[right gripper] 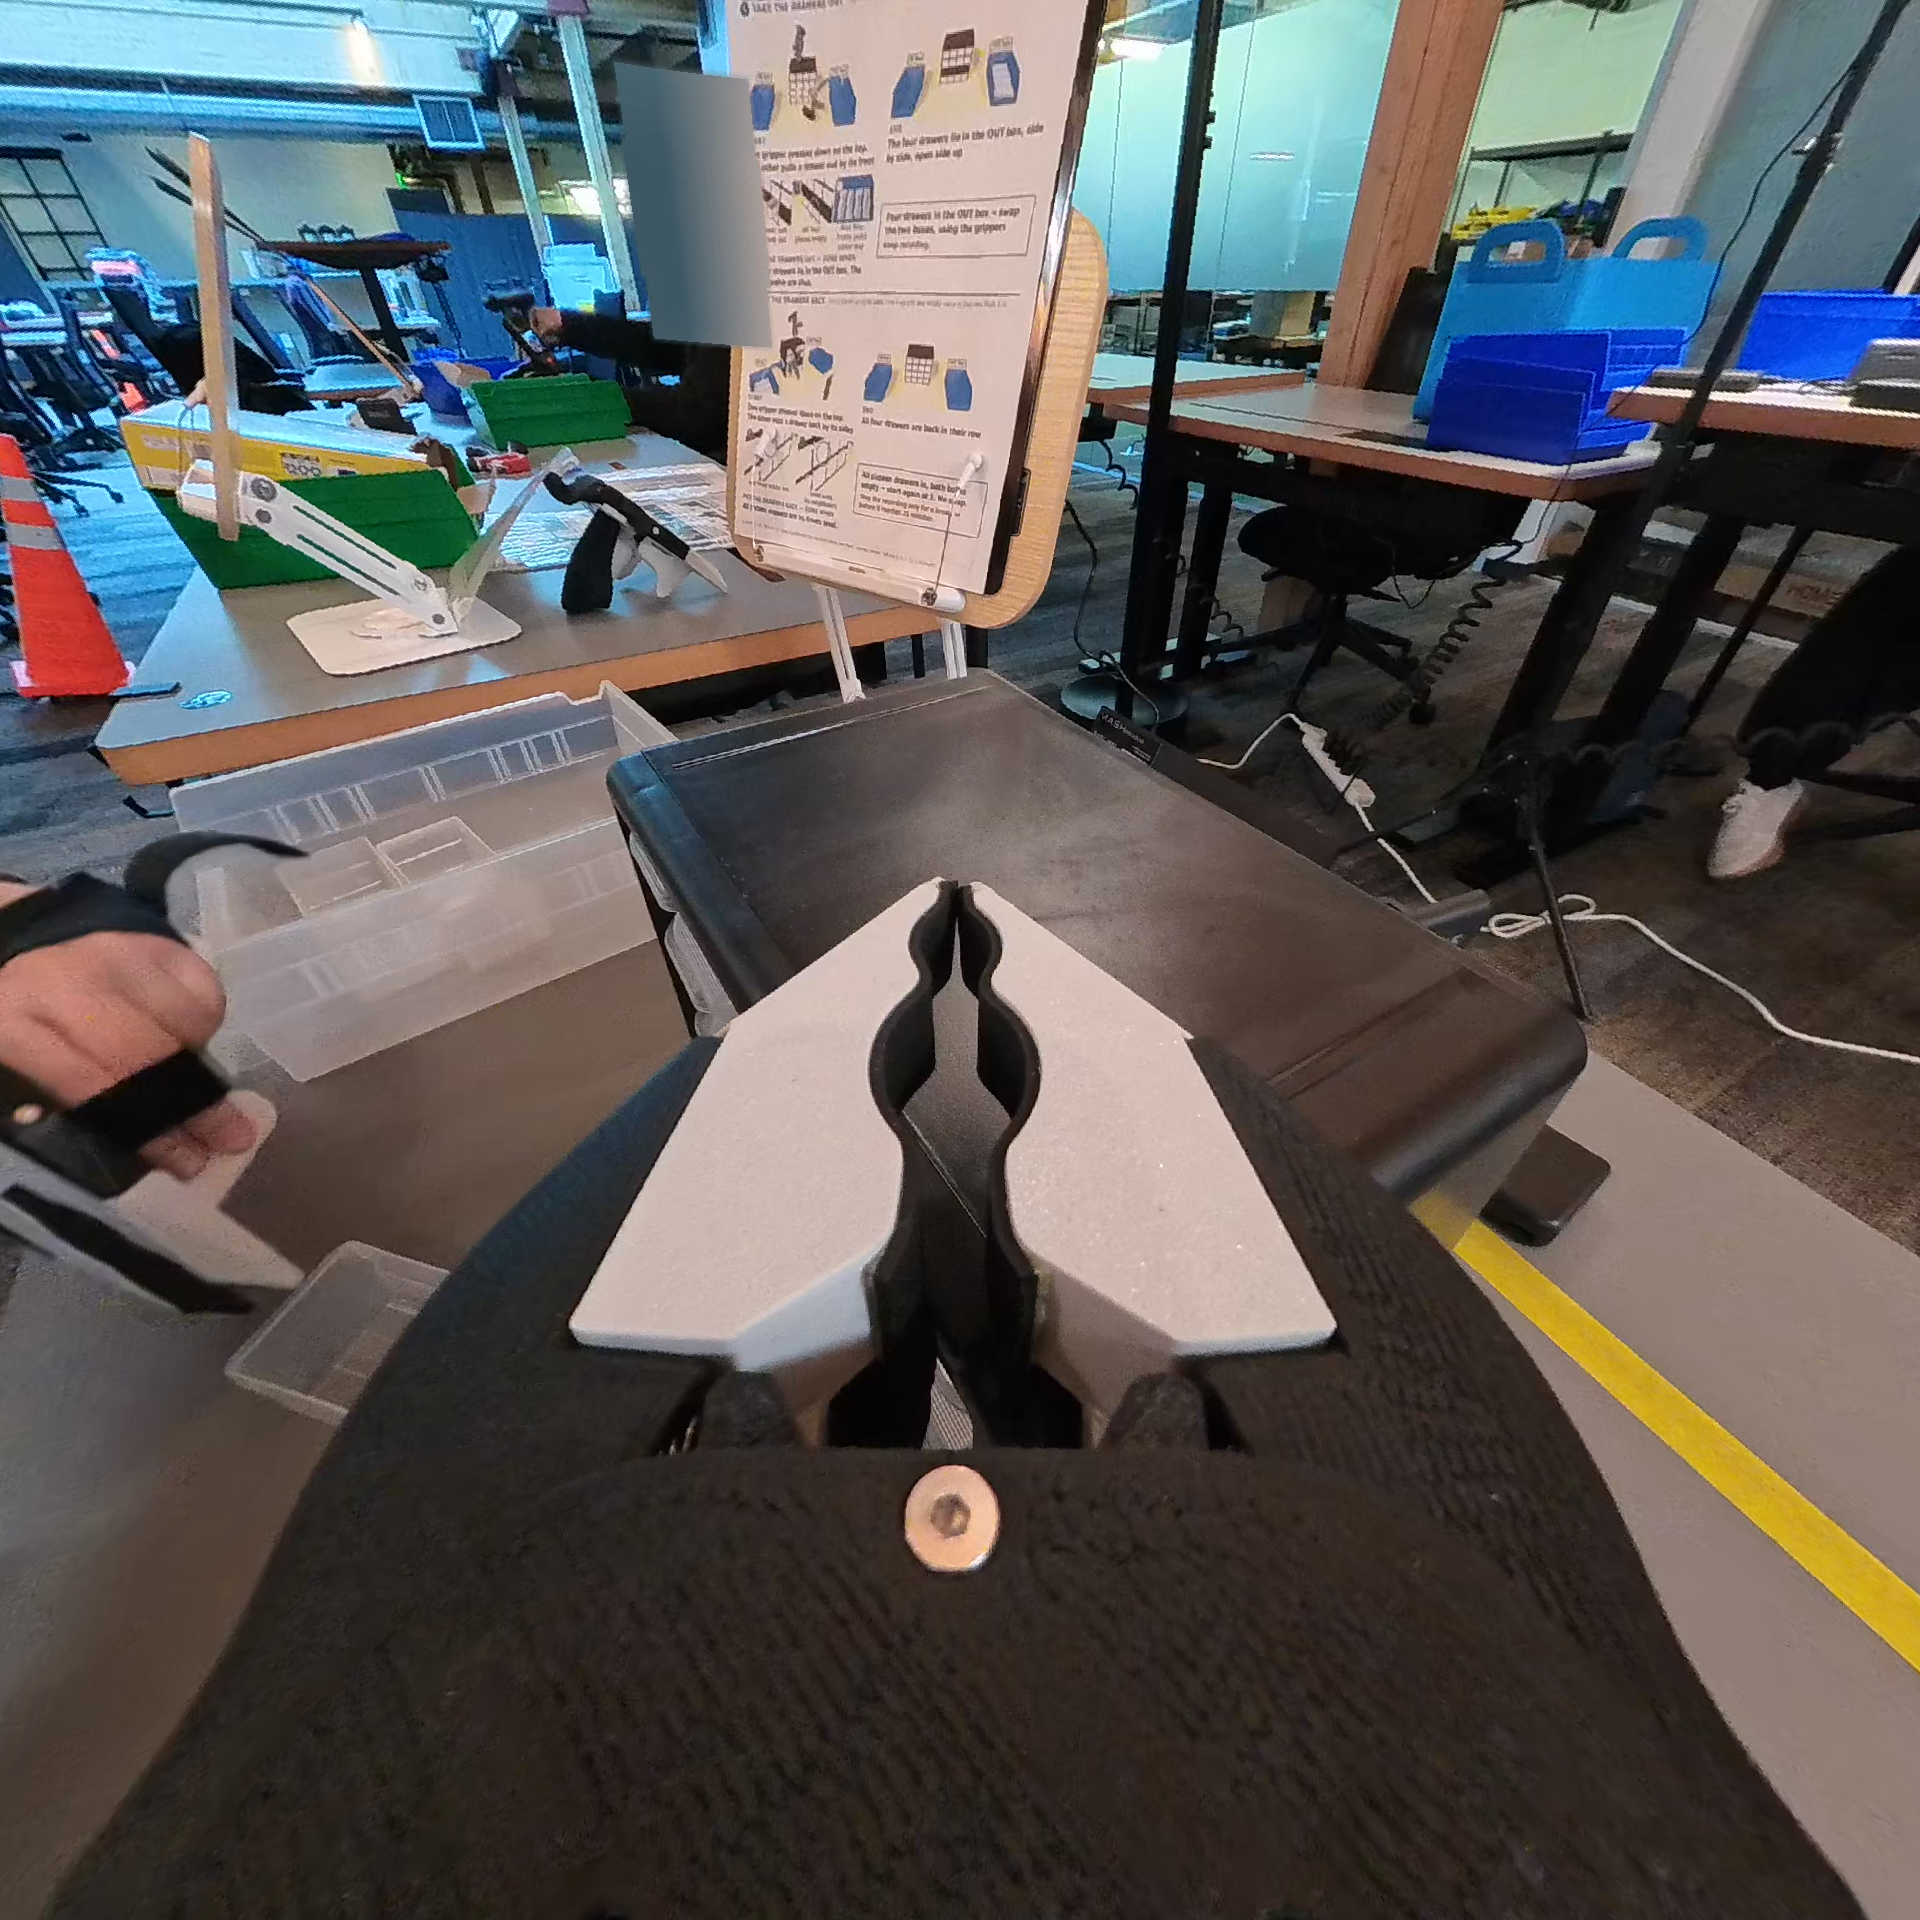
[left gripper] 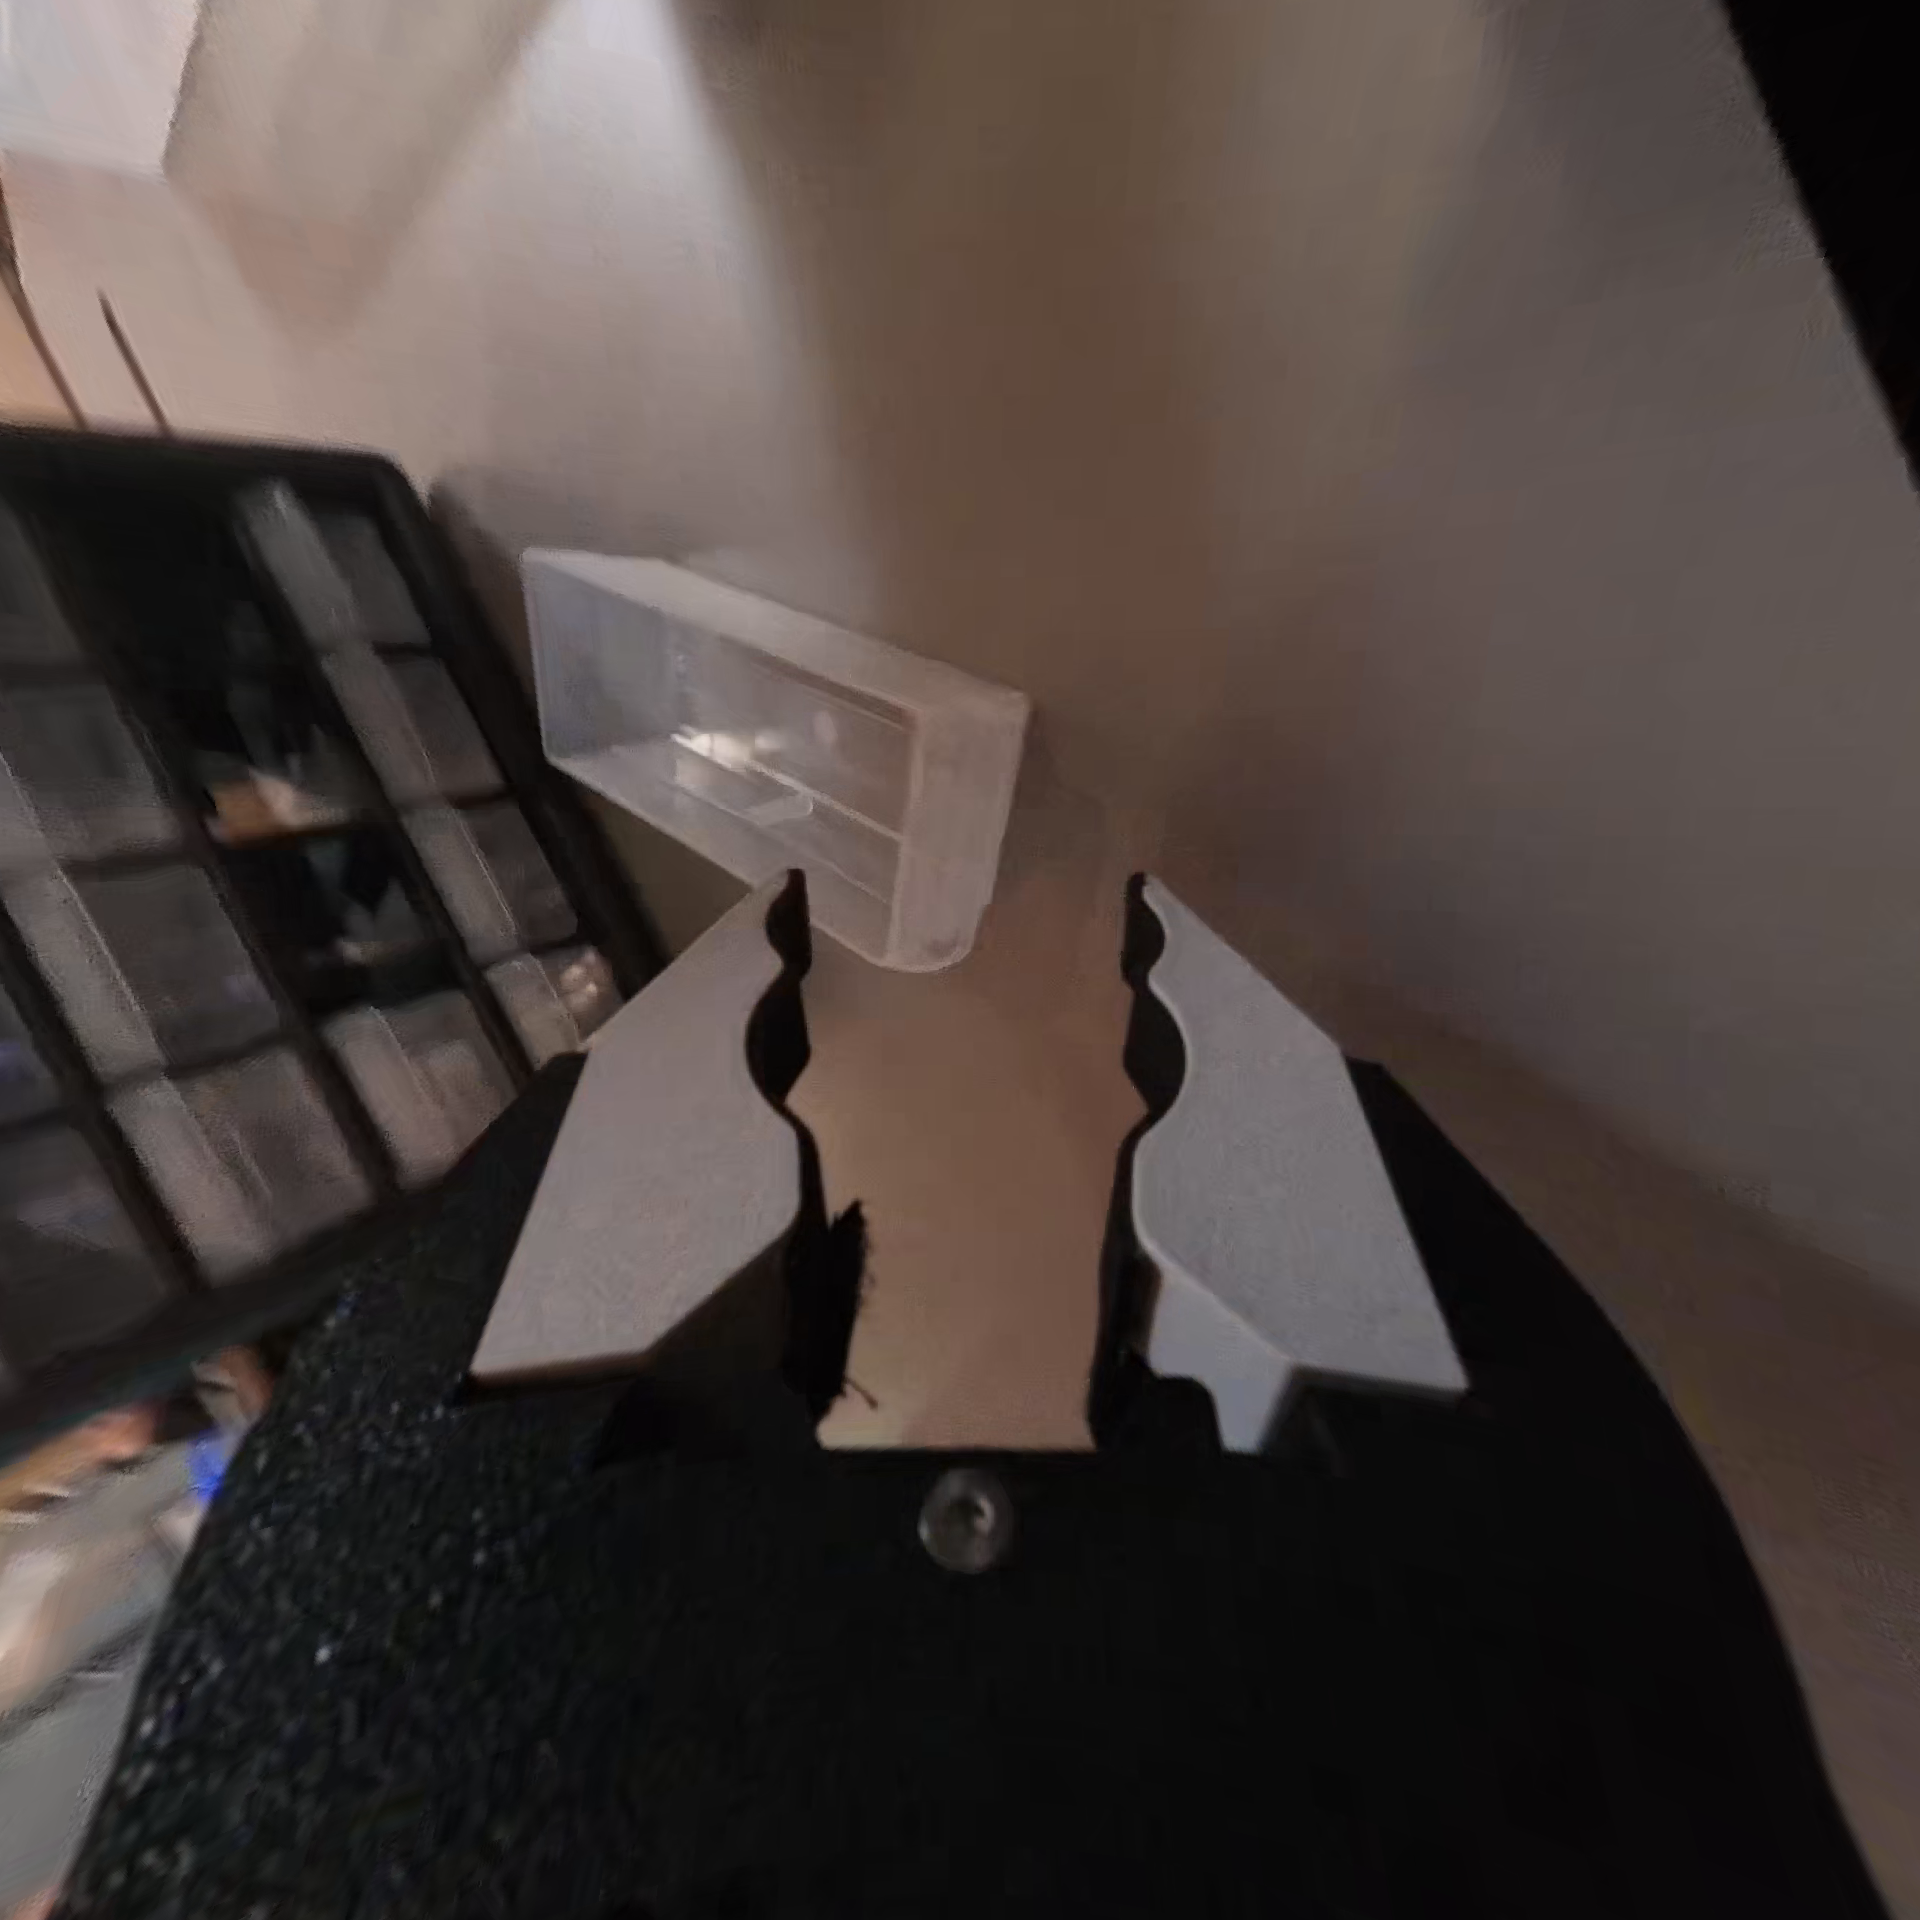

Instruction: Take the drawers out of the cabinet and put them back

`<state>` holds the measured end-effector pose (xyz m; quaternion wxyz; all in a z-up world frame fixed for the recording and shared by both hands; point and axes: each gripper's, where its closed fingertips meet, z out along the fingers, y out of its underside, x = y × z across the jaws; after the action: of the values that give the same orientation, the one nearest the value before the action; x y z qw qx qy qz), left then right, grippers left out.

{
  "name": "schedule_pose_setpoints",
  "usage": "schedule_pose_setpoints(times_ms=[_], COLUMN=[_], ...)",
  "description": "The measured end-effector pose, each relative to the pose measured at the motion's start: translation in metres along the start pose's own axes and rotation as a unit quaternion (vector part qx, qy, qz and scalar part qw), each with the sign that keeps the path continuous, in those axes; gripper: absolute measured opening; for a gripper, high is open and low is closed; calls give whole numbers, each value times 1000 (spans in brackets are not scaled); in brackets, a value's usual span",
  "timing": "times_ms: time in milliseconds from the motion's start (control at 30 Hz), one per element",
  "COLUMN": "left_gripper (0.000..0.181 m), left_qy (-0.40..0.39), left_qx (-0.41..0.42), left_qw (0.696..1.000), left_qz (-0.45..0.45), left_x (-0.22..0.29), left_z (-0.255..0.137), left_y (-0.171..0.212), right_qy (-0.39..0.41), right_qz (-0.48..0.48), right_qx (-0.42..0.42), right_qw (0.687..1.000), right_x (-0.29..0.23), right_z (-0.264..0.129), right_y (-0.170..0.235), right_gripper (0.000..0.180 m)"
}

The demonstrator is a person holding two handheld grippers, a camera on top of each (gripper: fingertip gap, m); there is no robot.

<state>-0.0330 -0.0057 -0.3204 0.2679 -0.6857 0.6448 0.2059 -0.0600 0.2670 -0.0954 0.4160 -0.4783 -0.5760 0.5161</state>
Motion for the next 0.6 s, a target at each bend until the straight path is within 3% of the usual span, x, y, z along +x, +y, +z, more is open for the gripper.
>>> schedule_pose_setpoints(times_ms=[133,300,400,600], left_gripper=[44,32,16,16], left_qy=[-27,-63,-94,-133], left_qx=[1,25,-11,-86], left_qw=[994,988,979,987], left_qz=[105,141,180,14], left_x=[5,0,-13,-46], left_z=[10,15,17,14], left_y=[0,3,10,-5], right_qy=[1,-5,-9,-11], right_qz=[0,5,7,8], right_qx=[0,7,10,12], right_qw=[1000,1000,1000,1000], right_x=[0,0,0,0], right_z=[0,0,0,0], right_y=[0,-1,-1,-2], right_gripper=[0,0,0,0])
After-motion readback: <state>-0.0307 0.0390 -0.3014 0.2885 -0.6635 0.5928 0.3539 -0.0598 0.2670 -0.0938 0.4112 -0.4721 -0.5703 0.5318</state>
